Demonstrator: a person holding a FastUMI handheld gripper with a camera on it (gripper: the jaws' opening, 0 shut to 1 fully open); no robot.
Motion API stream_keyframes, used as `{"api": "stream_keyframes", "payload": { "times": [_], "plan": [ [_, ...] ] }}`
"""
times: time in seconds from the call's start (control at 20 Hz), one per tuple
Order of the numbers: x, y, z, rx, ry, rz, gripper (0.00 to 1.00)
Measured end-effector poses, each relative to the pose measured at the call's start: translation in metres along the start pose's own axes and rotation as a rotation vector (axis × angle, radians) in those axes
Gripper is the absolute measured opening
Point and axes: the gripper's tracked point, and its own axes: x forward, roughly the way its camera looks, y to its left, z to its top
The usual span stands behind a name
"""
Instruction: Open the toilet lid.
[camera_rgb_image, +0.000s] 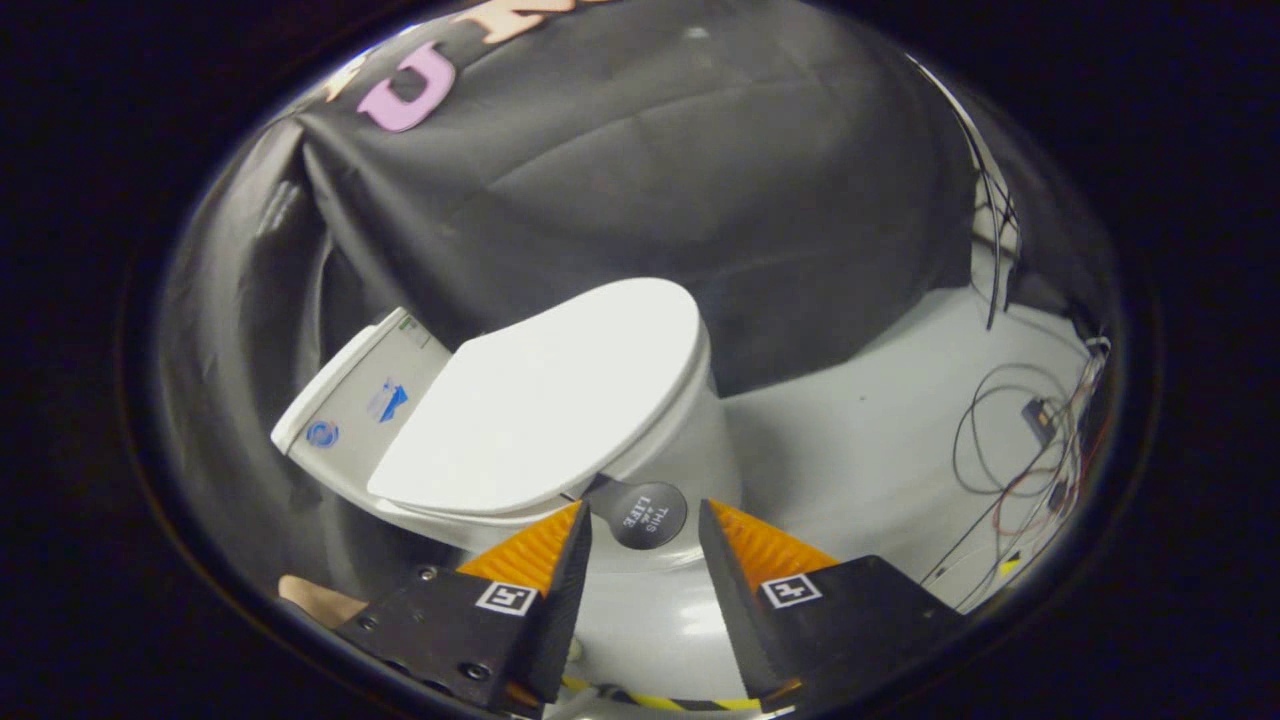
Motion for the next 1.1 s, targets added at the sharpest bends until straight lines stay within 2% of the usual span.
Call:
{"api": "stream_keyframes", "payload": {
  "times": [0.1, 0.3, 0.45, 0.55, 0.9, 1.1],
  "plan": [
    [0.006, 0.000, 0.004, 0.079, -0.002, 0.027, 0.59],
    [0.008, -0.006, 0.005, 0.247, 0.012, 0.075, 0.30],
    [0.004, 0.003, 0.015, 0.518, 0.028, 0.188, 0.08],
    [0.004, 0.005, 0.015, 0.550, 0.020, 0.208, 0.01],
    [-0.004, 0.001, 0.023, 0.379, 0.012, 0.185, 0.00],
    [-0.018, 0.012, 0.042, 0.352, -0.014, 0.234, 0.00]
  ]
}}
